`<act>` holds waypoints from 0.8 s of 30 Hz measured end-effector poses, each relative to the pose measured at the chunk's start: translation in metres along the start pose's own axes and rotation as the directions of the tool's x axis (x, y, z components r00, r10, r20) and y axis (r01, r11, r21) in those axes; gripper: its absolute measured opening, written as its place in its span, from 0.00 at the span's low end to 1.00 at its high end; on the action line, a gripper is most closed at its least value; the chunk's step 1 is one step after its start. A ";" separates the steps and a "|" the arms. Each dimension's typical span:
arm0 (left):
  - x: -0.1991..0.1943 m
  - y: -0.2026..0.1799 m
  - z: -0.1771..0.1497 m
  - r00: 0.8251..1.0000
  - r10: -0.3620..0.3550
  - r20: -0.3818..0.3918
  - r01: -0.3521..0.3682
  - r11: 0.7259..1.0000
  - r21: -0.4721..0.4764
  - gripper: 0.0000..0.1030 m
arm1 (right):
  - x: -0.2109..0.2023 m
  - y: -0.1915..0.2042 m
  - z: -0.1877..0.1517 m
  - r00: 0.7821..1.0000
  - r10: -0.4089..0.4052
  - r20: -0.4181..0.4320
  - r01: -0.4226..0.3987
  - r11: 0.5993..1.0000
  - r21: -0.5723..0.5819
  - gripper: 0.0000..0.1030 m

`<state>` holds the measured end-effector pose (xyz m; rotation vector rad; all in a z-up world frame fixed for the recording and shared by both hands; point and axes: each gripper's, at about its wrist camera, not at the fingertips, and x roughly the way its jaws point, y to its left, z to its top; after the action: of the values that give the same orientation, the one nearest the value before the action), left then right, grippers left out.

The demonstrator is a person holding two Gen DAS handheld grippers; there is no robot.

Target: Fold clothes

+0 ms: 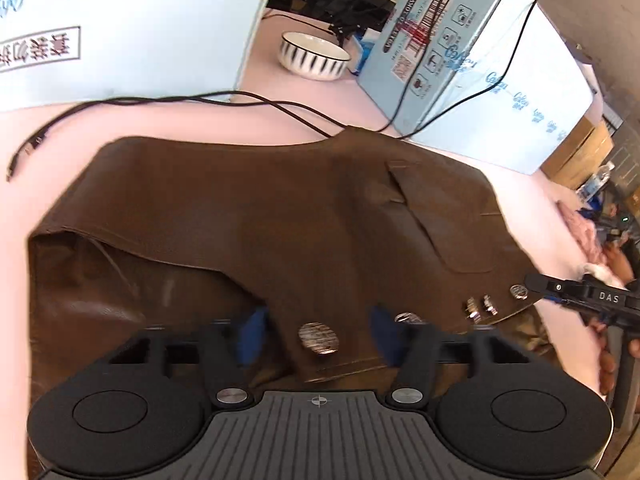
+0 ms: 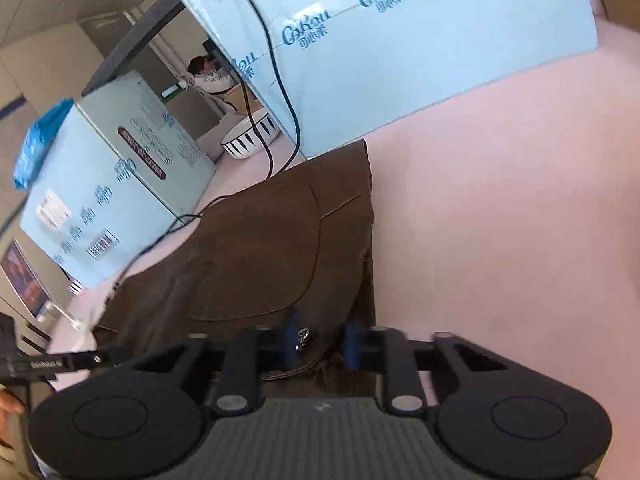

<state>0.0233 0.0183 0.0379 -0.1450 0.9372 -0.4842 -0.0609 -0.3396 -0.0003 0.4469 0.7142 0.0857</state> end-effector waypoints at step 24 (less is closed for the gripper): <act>-0.038 0.030 -0.032 0.999 -0.003 -0.044 0.005 0.999 0.052 0.22 | -0.029 0.023 -0.036 0.995 -0.023 -0.094 0.007 0.985 -0.173 0.20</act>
<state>-0.0112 0.0650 0.0368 -0.0899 0.9661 -0.5166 -0.1043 -0.3116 0.0031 0.2730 0.7976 0.1547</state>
